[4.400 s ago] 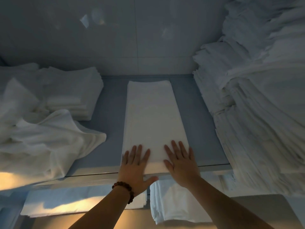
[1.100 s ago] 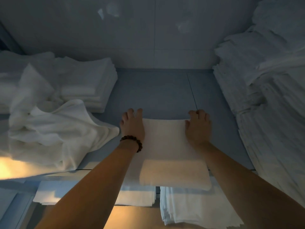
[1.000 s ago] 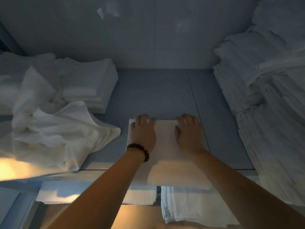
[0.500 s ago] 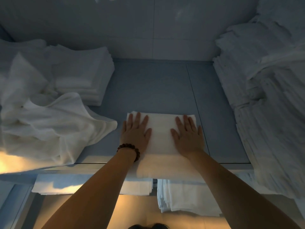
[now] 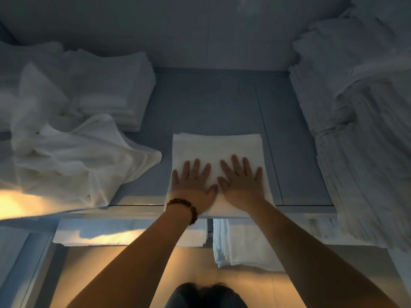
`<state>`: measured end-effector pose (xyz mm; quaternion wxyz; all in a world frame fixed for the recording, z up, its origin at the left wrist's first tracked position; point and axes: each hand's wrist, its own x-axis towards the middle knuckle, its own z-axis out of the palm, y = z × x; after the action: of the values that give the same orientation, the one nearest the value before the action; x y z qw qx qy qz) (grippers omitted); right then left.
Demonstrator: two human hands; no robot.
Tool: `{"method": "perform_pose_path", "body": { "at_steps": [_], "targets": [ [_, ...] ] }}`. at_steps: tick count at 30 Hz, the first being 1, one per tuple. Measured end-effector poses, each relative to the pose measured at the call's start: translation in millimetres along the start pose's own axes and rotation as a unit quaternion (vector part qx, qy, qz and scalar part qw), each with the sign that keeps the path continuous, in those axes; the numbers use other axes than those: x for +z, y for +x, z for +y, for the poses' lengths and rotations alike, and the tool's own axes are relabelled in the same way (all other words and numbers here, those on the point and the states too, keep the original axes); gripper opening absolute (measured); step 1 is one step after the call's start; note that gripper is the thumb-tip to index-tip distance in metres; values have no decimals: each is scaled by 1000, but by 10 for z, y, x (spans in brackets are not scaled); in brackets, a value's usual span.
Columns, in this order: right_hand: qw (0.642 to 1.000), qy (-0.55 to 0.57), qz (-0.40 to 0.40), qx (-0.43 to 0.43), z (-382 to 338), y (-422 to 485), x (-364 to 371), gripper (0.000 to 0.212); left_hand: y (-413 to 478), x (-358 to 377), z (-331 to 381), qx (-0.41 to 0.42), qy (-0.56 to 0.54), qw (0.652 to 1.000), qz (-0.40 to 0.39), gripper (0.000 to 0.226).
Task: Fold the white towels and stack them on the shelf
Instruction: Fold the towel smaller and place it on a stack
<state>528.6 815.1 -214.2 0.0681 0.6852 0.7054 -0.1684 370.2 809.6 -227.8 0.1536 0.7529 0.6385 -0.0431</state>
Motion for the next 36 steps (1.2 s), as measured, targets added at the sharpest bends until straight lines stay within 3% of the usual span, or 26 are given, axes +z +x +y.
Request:
{"method": "perform_pose_path", "body": {
  "at_steps": [6,12,18,28,36],
  "targets": [
    [1000,-15,-10,2,-112,387,-139,55,409,-139,61,-37,18,999,0,66],
    [997,-34,74,-6,-77,246,169,53,168,134,53,-27,22,995,97,62],
    [993,-18,116,-9,119,241,260,56,94,166,-18,10,20,994,110,68],
    [992,-18,121,19,1044,639,-63,58,790,72,831,53,-1,993,104,71],
    [993,-43,114,-2,1604,1434,-412,54,1667,14,1275,30,-5,991,131,74]
  ]
}}
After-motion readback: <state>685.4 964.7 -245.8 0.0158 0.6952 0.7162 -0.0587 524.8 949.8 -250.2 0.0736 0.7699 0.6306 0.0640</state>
